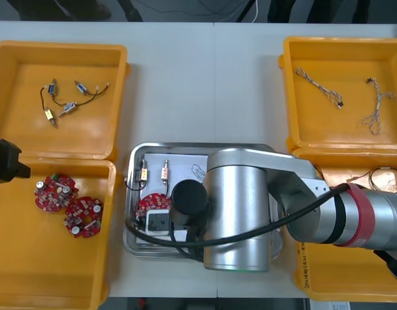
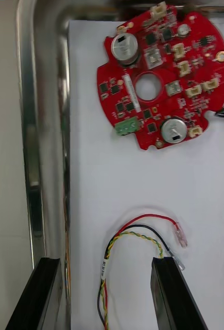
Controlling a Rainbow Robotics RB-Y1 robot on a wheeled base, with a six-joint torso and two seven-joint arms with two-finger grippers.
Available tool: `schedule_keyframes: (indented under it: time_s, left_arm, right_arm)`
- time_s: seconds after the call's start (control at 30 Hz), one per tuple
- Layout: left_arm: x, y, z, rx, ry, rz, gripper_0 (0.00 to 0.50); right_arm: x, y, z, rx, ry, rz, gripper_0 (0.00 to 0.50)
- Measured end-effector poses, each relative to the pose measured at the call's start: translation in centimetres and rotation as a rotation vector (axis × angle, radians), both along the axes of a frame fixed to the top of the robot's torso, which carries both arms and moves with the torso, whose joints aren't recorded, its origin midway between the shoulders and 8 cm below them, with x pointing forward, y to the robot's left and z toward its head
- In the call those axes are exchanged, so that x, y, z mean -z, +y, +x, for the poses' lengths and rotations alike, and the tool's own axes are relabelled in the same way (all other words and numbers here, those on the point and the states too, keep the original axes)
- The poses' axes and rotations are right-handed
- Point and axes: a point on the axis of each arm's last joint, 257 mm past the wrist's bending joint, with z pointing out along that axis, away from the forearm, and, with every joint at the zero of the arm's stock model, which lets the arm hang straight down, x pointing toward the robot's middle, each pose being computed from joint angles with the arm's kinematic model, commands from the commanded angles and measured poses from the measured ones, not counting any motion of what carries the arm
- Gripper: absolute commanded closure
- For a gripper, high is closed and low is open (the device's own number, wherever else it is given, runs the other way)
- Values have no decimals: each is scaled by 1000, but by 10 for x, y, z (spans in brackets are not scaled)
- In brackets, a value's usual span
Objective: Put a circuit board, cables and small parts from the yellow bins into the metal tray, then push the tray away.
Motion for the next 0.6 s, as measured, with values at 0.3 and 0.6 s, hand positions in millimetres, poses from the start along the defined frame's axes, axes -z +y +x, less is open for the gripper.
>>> schedule_keyframes:
  time_s: [0.3, 0.6]
  left_arm:
    - [-3, 2, -2, 95, 3, 46, 0]
    - [-3, 2, -3, 98, 3, 47, 0]
  right_arm:
    - [15, -5, -13, -21, 23, -32, 0]
    - [28, -14, -12, 23, 9, -32, 0]
